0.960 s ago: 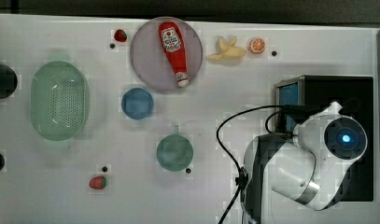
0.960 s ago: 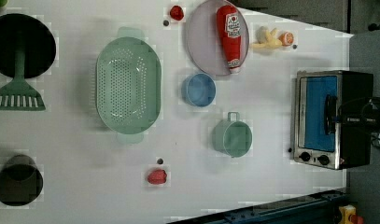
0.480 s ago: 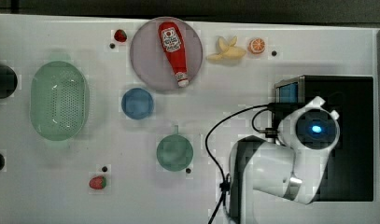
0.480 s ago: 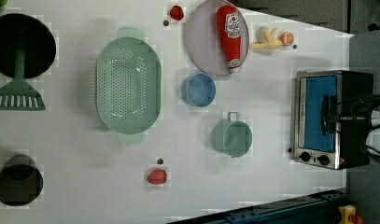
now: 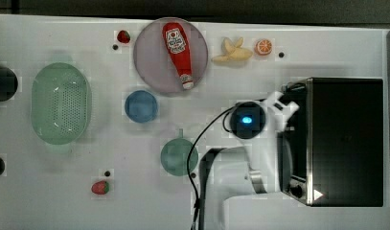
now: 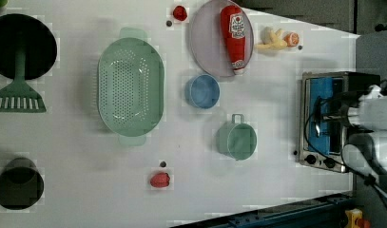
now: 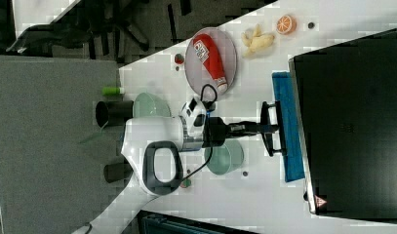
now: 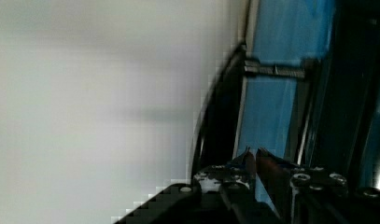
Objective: Flap open oven.
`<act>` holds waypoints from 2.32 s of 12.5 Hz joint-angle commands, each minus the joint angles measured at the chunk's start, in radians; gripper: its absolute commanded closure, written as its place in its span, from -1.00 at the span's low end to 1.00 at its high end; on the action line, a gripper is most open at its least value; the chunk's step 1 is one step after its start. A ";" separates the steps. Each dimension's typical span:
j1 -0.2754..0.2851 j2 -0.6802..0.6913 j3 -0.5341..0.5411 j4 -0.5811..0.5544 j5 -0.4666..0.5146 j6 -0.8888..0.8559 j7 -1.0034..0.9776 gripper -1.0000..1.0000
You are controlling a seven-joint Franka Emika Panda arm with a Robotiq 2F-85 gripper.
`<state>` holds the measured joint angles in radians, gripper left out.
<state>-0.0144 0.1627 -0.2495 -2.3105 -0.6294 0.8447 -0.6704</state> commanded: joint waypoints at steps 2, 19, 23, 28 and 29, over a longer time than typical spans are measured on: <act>0.072 0.109 0.064 -0.015 -0.137 0.005 0.369 0.65; 0.195 0.118 0.098 0.086 0.117 -0.002 0.892 0.65; 0.179 -0.076 0.092 0.088 0.331 -0.125 0.892 0.65; 0.173 -0.345 0.076 0.108 0.511 -0.338 0.892 0.65; 0.173 -0.385 0.072 0.112 0.532 -0.373 0.892 0.65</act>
<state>0.1660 -0.2374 -0.1592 -2.1914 -0.1119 0.4951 0.1721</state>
